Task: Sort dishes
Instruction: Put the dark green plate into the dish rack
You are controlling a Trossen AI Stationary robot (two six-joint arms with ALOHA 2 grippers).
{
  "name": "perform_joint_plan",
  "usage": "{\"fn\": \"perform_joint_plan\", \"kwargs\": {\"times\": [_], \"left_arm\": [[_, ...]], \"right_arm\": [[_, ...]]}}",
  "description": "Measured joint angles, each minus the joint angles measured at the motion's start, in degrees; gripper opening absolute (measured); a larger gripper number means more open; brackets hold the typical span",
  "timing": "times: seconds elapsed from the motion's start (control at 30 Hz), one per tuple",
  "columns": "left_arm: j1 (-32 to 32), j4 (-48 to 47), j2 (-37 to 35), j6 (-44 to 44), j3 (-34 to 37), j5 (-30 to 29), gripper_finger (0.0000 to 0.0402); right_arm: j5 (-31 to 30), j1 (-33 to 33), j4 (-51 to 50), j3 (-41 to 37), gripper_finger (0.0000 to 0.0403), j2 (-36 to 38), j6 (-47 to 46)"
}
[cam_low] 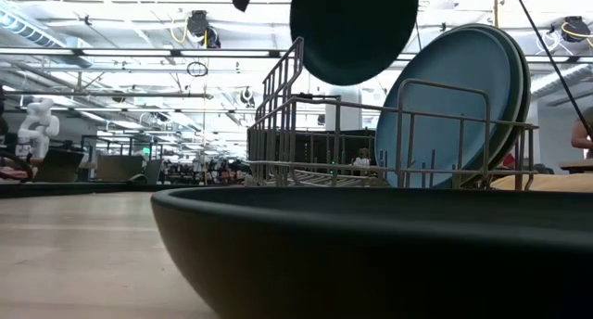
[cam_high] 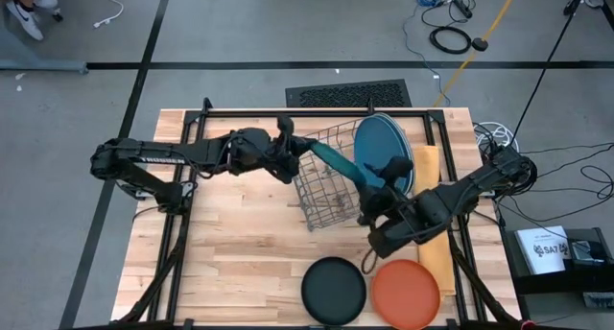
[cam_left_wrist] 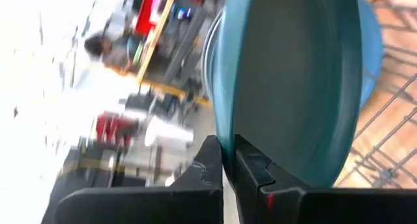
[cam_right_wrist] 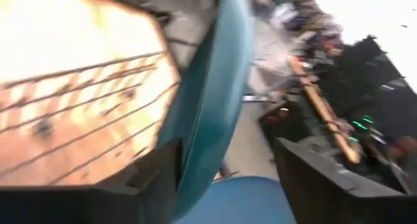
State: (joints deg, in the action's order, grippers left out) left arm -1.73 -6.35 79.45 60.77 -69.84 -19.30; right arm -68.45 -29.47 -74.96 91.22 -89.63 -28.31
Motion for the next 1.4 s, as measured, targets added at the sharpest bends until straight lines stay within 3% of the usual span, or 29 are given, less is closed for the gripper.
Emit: {"fn": "perform_joint_plan", "kwargs": {"times": [0.1,0.3,0.5,0.67,0.87,1.07,1.4], "left_arm": [[-0.79,1.88,1.23,5.62,0.01,3.58,0.0002],[-1.53,-2.28,7.66,17.45,-2.51,5.83,0.0003],[-1.56,14.78,14.45,26.95,-2.69,0.56,0.0002],[-1.67,26.60,18.04,26.82,-2.90,4.94,0.0002],[-1.99,28.48,22.98,26.93,-2.77,5.33,0.0001],[-1.99,36.67,27.13,26.79,-2.78,5.19,0.0001],[-1.85,32.39,28.15,21.63,-2.84,7.45,0.0000]], "right_arm": [[4.53,-2.13,-0.26,0.00,0.0262,0.55,3.54],[4.93,-6.23,0.00,0.12,0.0263,3.14,5.70],[4.61,-9.11,0.13,2.62,0.0250,7.19,4.52],[4.81,-10.59,0.12,3.07,0.0247,9.70,4.50],[3.41,-11.78,0.04,3.08,0.0247,11.44,5.69],[2.30,-12.29,-0.27,3.08,0.0247,11.79,5.68],[1.27,-12.29,-0.33,3.08,0.0247,11.77,6.56]]}}
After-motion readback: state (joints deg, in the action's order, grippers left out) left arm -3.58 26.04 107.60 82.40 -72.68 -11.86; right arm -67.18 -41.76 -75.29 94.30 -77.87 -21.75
